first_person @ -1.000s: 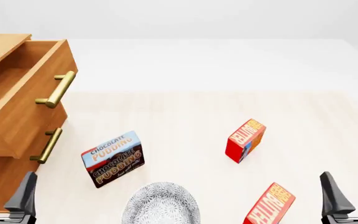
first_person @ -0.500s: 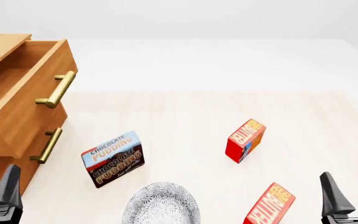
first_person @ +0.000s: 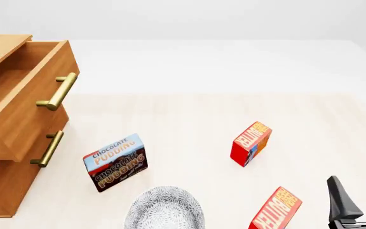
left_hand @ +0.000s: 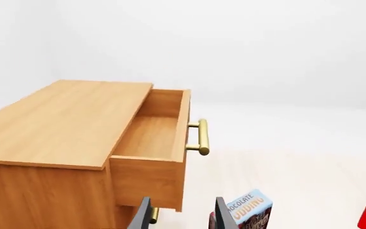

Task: Put the butter at the front in the top drawer of the cabinet and close it.

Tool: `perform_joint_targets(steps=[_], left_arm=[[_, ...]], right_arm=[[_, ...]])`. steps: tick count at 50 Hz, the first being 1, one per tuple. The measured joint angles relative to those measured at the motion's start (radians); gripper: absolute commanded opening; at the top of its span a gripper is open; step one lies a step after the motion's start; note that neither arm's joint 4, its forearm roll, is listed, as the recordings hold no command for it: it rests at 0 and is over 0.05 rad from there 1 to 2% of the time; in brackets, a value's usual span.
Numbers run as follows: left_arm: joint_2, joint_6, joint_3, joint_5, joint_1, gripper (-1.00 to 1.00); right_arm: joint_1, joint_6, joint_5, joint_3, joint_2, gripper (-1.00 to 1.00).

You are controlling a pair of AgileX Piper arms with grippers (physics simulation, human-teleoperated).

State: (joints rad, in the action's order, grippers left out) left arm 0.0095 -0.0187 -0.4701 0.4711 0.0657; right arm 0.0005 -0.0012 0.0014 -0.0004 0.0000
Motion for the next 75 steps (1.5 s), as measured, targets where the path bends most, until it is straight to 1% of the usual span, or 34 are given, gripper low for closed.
perform_joint_targets(steps=[8, 16, 18, 25, 33, 39, 45, 56, 66, 75], left_arm=[[0.055, 0.054, -0.135, 0.132, -0.02, 1.0], [0.149, 0.096, -0.265, 0.236, -0.028, 1.0], [0.182, 0.083, -0.289, 0.257, -0.036, 1.0], [0.285, 0.07, -0.361, 0.335, -0.035, 1.0], [0.374, 0.077, -0.41, 0.401, -0.022, 1.0], [0.42, 0.08, -0.466, 0.457, -0.019, 1.0], [0.462, 0.085, -0.55, 0.528, -0.016, 1.0], [0.537, 0.039, -0.738, 0.661, -0.049, 1.0], [0.613, 0.017, -0.842, 0.717, -0.076, 1.0], [0.691, 0.008, -0.897, 0.737, -0.089, 1.0]], right_arm=[[0.0, 0.0, 0.0, 0.0, 0.0, 1.0], [0.0, 0.0, 0.0, 0.0, 0.0, 1.0], [0.0, 0.0, 0.0, -0.001, 0.0, 1.0], [0.0, 0.0, 0.001, -0.001, 0.0, 1.0], [0.0, 0.0, 0.0, 0.0, 0.0, 1.0], [0.0, 0.0, 0.0, 0.0, 0.0, 1.0], [0.0, 0.0, 0.001, -0.001, 0.0, 1.0], [0.0, 0.0, 0.001, -0.001, 0.0, 1.0], [0.0, 0.0, 0.001, -0.001, 0.0, 1.0], [0.0, 0.0, 0.001, -0.001, 0.0, 1.0]])
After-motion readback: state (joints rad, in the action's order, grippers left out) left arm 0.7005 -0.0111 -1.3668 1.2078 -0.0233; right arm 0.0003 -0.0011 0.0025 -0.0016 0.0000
